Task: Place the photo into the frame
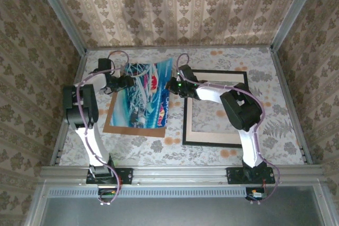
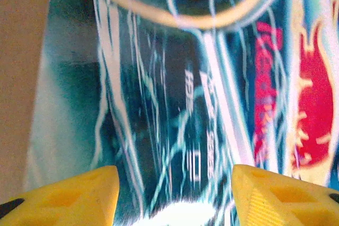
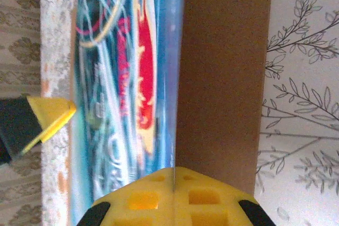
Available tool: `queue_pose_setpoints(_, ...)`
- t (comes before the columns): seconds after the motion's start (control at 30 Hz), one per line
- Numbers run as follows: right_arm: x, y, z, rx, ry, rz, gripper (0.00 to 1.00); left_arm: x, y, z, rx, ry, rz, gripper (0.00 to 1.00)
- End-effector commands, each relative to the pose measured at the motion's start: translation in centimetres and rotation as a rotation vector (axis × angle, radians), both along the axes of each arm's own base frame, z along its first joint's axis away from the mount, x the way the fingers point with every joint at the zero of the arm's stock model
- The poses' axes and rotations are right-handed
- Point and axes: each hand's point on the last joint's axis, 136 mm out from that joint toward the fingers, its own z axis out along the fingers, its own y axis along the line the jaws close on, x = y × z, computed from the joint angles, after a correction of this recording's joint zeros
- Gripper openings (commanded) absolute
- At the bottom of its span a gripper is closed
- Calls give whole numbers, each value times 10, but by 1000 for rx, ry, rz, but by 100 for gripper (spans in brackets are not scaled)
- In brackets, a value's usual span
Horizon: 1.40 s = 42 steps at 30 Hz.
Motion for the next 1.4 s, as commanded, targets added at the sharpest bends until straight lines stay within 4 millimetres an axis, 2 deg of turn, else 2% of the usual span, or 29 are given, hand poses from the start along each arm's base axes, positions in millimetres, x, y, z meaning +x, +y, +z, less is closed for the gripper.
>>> queue_pose_setpoints(0.0, 1, -12, 67, 105, 20, -76, 0, -1, -25, 102, -50, -343, 5, 68)
queue_pose_setpoints(0.1, 0, -21, 90, 89, 13, -88, 0, -28, -56, 140, -38, -473, -35, 74)
queue_pose_setpoints(0.17, -1, -24, 107, 104, -3, -104, 0, -55, -85, 159, 10, -545, -91, 79)
queue_pose_setpoints(0.4, -1, -31, 149, 129, -75, -164, 0, -136, -153, 196, 63, -611, -222, 83)
queue_pose_setpoints(0.5, -1, -28, 158, 135, -88, -161, 0, -161, -173, 201, 134, -631, -291, 85)
queue_pose_setpoints(0.67, -2, -21, 163, 162, -85, -154, 0, -174, -181, 192, 304, -631, -344, 85)
queue_pose_setpoints(0.97, 1, -12, 160, 177, -51, -142, 0, -171, -191, 173, 608, -684, -458, 77)
queue_pose_setpoints(1.27, 6, -9, 153, 161, -36, -145, 0, -166, -194, 164, 691, -699, -485, 53)
queue_pose_setpoints(1.37, 7, -8, 149, 155, -28, -144, 0, -165, -193, 163, 718, -700, -489, 49)
